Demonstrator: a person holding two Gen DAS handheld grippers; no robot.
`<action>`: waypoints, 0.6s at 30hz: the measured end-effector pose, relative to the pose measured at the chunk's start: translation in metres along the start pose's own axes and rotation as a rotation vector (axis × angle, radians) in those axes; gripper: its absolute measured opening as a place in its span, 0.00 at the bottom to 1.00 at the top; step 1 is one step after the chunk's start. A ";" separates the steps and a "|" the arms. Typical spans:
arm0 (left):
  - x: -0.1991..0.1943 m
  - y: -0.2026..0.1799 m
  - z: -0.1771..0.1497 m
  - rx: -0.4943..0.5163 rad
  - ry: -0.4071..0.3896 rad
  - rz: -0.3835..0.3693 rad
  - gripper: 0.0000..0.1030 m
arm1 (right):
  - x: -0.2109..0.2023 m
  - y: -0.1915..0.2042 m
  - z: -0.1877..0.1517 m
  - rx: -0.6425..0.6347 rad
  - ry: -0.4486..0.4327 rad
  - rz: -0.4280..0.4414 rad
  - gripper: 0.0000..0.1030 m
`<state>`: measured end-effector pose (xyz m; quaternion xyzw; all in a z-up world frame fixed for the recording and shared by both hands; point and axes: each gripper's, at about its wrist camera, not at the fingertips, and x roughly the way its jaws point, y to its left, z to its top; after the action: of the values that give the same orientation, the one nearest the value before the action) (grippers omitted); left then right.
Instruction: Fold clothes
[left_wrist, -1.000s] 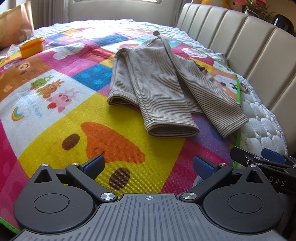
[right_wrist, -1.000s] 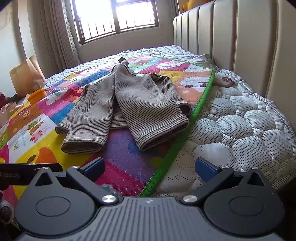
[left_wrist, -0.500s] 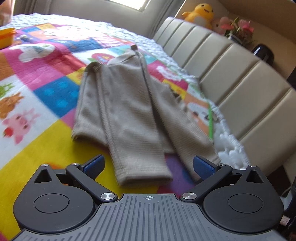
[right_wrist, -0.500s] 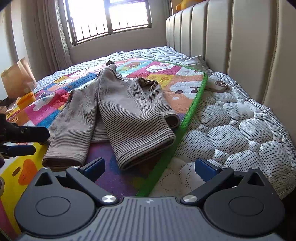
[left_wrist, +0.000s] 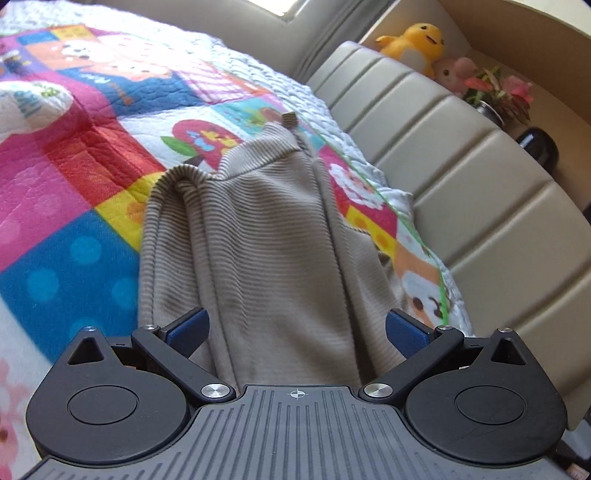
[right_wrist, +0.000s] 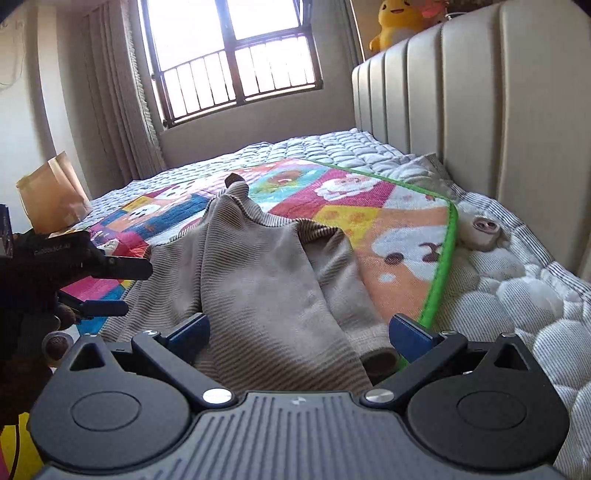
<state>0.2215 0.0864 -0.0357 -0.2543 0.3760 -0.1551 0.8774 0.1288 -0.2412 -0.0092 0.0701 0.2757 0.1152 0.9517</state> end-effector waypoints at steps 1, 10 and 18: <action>0.005 0.005 0.005 -0.021 0.001 -0.003 1.00 | 0.006 0.001 0.005 -0.003 -0.018 0.010 1.00; 0.022 0.037 0.007 -0.212 -0.012 -0.149 1.00 | 0.083 -0.014 0.002 0.110 -0.051 0.080 1.00; 0.029 0.030 0.010 -0.357 0.019 -0.354 1.00 | 0.080 -0.044 -0.008 0.284 -0.099 0.198 1.00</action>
<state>0.2507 0.1011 -0.0635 -0.4655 0.3553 -0.2399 0.7743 0.1978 -0.2627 -0.0655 0.2363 0.2337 0.1648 0.9286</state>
